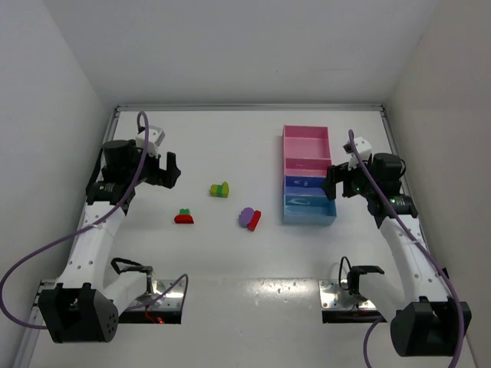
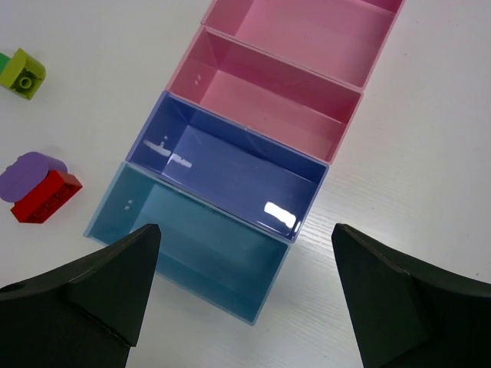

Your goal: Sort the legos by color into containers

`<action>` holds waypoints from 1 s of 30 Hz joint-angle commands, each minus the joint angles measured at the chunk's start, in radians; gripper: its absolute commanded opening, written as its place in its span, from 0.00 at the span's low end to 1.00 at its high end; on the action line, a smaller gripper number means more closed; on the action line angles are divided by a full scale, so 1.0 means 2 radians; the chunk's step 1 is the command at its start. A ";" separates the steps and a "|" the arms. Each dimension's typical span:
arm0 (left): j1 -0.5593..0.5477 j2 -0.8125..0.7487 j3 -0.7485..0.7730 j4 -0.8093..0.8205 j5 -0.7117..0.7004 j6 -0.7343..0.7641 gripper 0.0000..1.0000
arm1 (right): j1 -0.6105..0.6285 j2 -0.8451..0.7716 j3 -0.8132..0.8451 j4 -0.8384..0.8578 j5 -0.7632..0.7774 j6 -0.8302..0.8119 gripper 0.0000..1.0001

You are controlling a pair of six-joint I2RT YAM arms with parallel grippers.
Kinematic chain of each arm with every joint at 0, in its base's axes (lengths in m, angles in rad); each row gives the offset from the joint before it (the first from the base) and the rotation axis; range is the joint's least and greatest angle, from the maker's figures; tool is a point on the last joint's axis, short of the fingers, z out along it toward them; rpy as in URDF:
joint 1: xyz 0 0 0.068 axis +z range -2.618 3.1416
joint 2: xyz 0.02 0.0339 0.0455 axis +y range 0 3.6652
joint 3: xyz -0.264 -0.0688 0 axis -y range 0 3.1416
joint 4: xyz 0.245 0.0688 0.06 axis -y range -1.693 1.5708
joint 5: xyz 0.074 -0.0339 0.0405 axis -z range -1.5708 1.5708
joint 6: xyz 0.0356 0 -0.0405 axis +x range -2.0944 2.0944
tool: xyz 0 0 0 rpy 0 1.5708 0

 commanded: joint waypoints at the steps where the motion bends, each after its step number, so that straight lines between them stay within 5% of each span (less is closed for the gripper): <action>1: 0.002 -0.012 0.008 -0.008 0.026 0.021 1.00 | 0.003 -0.009 -0.002 0.017 -0.026 0.010 0.94; 10: -0.052 0.033 0.023 -0.066 0.115 0.129 0.99 | 0.003 -0.028 -0.021 0.007 -0.065 -0.016 0.94; 17: -0.105 0.097 0.028 -0.071 0.123 0.295 0.91 | 0.003 -0.024 -0.026 0.007 -0.071 -0.020 0.94; 30: -0.150 0.259 0.074 -0.066 0.130 0.401 0.91 | 0.003 0.002 -0.027 0.007 -0.076 -0.029 0.94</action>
